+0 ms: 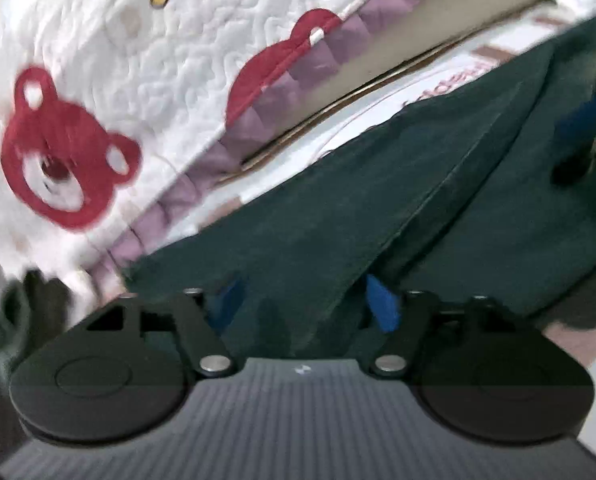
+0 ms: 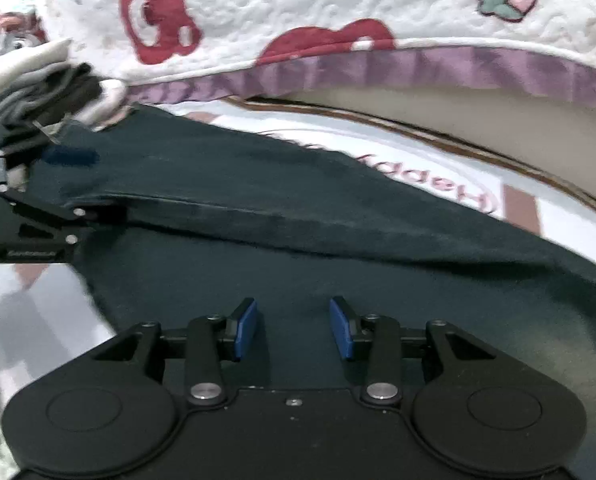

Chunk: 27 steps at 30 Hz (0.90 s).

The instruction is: Fold clothes

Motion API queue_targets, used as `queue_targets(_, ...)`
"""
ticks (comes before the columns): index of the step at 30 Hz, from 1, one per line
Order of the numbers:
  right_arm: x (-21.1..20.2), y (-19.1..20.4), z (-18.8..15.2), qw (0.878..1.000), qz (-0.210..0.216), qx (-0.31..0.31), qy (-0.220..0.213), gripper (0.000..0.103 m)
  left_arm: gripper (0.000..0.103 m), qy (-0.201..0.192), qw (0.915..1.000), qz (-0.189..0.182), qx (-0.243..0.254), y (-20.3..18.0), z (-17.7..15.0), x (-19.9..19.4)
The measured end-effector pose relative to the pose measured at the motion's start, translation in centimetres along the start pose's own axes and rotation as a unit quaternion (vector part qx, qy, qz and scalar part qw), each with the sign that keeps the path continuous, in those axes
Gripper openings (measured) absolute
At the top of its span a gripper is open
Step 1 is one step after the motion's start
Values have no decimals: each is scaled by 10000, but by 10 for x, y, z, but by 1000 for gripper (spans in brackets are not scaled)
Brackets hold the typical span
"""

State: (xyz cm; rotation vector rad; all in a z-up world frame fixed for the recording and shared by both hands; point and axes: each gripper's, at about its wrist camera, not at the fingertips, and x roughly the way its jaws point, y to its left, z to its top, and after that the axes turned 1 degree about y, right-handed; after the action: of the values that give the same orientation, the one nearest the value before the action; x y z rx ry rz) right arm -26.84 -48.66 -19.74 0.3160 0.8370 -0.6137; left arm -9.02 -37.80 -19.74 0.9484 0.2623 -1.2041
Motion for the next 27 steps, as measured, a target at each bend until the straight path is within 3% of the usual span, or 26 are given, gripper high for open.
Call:
queue_targets(5,7,-27,4,9993,-301,229,43,51,69,224,9993,62,282,-5,-2,12)
queue_targets(6,9,-35,5,9987,-316,408,42,54,55,258,9992,-3,289,-4,0,15)
queue_targets(7,11,-42,5,9978,-333,581,31,55,34,290,9991,-121,300,-4,2,18)
queue_targets(10,14,-43,6,9963,-480,702,-72,55,12,295,9980,-69,548,-8,14,21)
queue_targets(12,16,-40,9,9956,-661,657,-124,60,11,169,9968,156,764,-3,25,22)
queue_targets(17,22,-62,21,9895,-769,1166,-380,60,16,-78,9955,432,836,21,49,32)
queue_targets(19,25,-66,28,9903,-956,963,-309,59,25,-12,9940,498,969,17,45,40)
queue_targets(22,23,-76,30,9893,-1308,621,-188,57,25,109,9914,600,1159,12,35,49)
queue_targets(27,7,-126,22,9820,-1514,1131,-1,57,33,259,9903,642,1207,18,11,39)
